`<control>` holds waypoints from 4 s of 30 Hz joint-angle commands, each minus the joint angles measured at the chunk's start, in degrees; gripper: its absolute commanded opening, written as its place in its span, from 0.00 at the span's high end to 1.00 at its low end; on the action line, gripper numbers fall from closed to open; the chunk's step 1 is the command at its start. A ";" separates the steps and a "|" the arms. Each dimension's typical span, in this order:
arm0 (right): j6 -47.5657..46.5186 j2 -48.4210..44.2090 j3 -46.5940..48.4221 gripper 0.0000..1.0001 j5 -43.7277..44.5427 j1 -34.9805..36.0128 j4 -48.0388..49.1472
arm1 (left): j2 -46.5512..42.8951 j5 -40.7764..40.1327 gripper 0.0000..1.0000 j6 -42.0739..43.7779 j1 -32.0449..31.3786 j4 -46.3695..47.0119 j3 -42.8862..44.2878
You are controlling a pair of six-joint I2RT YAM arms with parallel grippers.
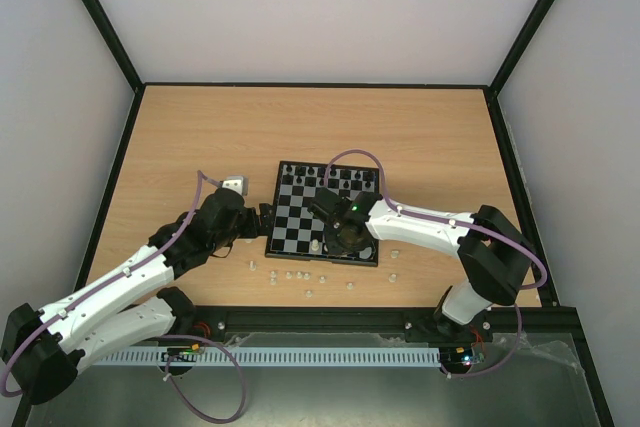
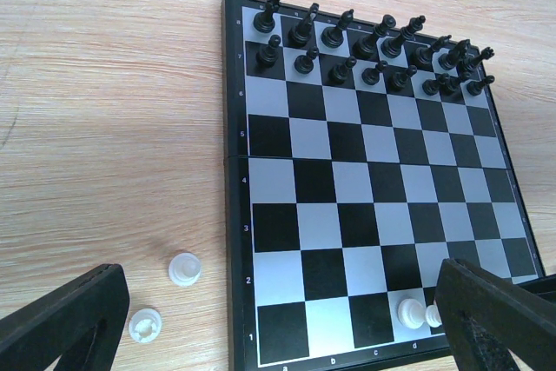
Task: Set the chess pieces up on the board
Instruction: Adjust the chess piece on the chessboard, then pick up the chess piece at the center of the board.
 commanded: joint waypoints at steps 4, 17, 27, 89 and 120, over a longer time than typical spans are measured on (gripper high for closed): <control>-0.23 -0.26 -1.41 0.83 -0.34 0.36 -1.22 | -0.56 -0.39 0.00 -0.62 0.32 -0.69 0.95; -0.59 0.34 -0.66 0.89 0.02 0.38 -0.61 | -0.64 -0.26 0.01 -0.81 0.32 -0.70 1.02; -0.76 0.38 -0.74 0.87 -0.60 0.37 0.19 | -0.65 -0.35 0.01 -0.76 0.32 -0.93 1.32; -6.75 -19.13 -6.92 0.01 5.15 -4.88 1.57 | 22.10 -4.10 0.40 -2.85 0.05 -3.32 4.27; -6.39 -20.79 -8.71 0.01 4.94 -5.27 1.60 | 30.12 -5.62 0.76 -0.76 0.16 0.21 5.86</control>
